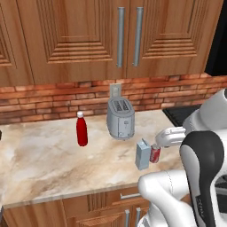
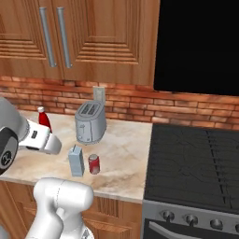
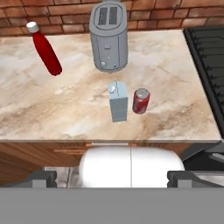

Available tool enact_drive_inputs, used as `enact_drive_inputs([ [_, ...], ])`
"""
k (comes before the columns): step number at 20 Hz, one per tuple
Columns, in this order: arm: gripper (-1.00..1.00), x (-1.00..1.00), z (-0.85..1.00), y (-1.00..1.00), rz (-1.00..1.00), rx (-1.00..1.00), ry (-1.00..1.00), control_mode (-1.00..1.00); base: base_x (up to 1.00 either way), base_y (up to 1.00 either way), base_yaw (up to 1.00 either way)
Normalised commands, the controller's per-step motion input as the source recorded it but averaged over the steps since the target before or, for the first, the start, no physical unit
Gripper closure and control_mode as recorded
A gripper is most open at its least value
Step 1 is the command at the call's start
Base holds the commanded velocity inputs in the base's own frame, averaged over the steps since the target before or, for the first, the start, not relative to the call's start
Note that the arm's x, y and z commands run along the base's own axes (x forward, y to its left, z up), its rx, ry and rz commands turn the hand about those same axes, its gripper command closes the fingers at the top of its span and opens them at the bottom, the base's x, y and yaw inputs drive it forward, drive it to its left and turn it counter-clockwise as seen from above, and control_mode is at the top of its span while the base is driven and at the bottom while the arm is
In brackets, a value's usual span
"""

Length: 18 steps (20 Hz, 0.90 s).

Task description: Move the drinks to the dining counter.

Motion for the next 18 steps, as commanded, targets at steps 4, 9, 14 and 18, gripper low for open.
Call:
enact_drive_inputs([
  [4, -1.0, 0.37, -0.12, -0.02, 0.0, 0.02, 0.0, -1.0, 0.0, 0.0, 0.0],
  [9, -1.0, 0.39, -0.27, -0.01, 0.0, 0.02, 0.01, -1.0, 0.0, 0.0, 0.0],
  [14, -1.0, 0.27, -0.38, -0.02, 0.0, 0.03, 0.0, -1.0, 0.0, 0.0, 0.0],
  [18, -1.0, 0.24, -0.4, -0.01, 0.0, 0.02, 0.0, -1.0, 0.0, 0.0, 0.0],
])
